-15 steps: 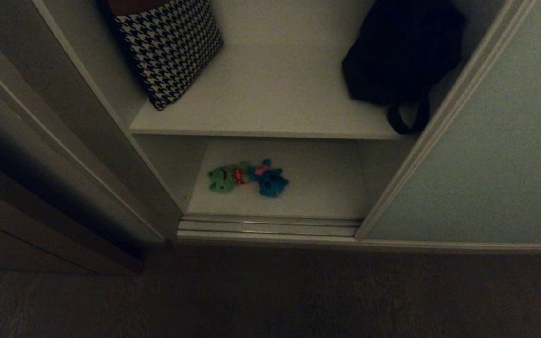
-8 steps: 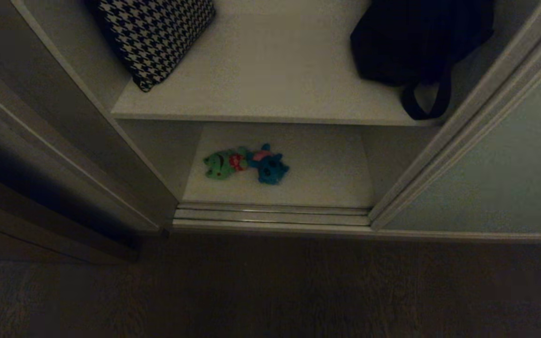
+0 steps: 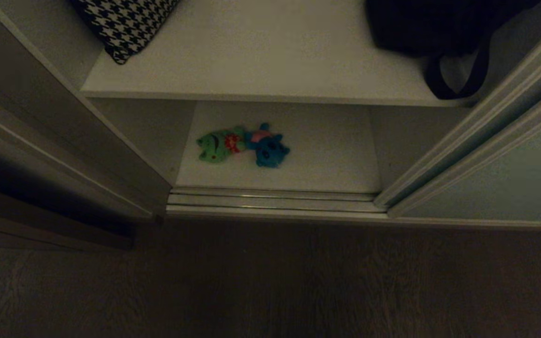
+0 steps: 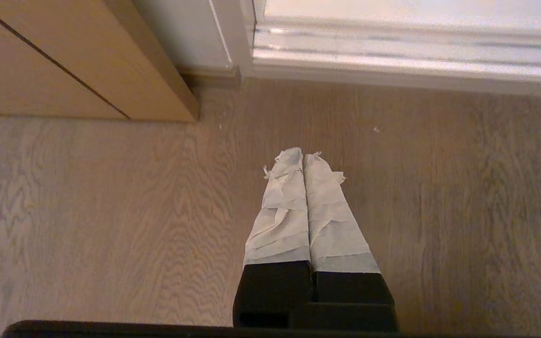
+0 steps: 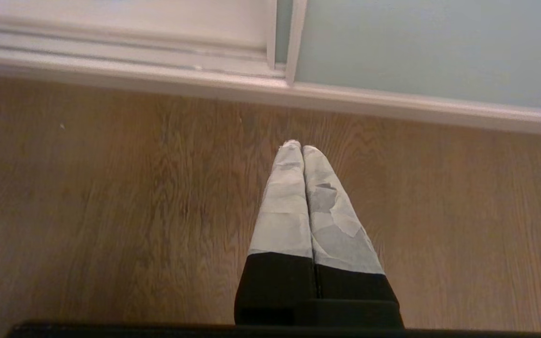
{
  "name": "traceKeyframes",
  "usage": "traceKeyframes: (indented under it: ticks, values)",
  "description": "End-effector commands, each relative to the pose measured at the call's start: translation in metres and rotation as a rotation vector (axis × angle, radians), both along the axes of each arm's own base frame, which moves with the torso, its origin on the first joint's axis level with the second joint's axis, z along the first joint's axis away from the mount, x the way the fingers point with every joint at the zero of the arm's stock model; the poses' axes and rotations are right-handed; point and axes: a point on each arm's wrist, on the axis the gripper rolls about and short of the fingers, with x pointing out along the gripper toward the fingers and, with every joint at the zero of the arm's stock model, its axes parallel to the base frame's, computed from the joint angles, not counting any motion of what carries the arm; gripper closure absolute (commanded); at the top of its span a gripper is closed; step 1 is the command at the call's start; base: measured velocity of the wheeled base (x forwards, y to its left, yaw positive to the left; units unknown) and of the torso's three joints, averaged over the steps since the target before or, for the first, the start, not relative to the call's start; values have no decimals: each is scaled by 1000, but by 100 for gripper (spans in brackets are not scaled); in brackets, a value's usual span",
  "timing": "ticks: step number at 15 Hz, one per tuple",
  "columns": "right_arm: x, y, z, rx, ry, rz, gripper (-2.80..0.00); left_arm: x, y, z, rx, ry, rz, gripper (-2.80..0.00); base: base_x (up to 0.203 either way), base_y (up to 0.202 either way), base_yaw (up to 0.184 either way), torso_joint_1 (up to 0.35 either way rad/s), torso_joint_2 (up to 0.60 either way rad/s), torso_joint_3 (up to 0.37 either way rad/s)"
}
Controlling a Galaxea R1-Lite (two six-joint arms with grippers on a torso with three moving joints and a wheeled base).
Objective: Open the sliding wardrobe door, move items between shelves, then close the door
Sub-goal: Open the door, then place the green doll on the higher shelf
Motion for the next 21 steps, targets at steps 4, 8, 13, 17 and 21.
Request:
traceKeyframes:
  ticks: [4, 8, 13, 17, 21]
  values:
    - [0, 0, 0, 0, -3, 1, 0, 0, 0, 0, 0, 4, 0, 0, 0, 0, 0, 3, 5, -195]
    - [0, 0, 0, 0, -3, 1, 0, 1, 0, -1, -2, 5, 0, 0, 0, 0, 0, 3, 1, -199]
    - [0, 0, 0, 0, -3, 1, 0, 0, 0, 0, -16, 2, 1, 0, 0, 0, 0, 2, 2, -200]
    - [0, 0, 0, 0, -3, 1, 0, 1, 0, 0, -52, 0, 13, 0, 0, 0, 0, 3, 1, -102]
    - [0, 0, 0, 0, -3, 1, 0, 1, 0, 0, -50, 1, 13, 0, 0, 0, 0, 0, 0, 0]
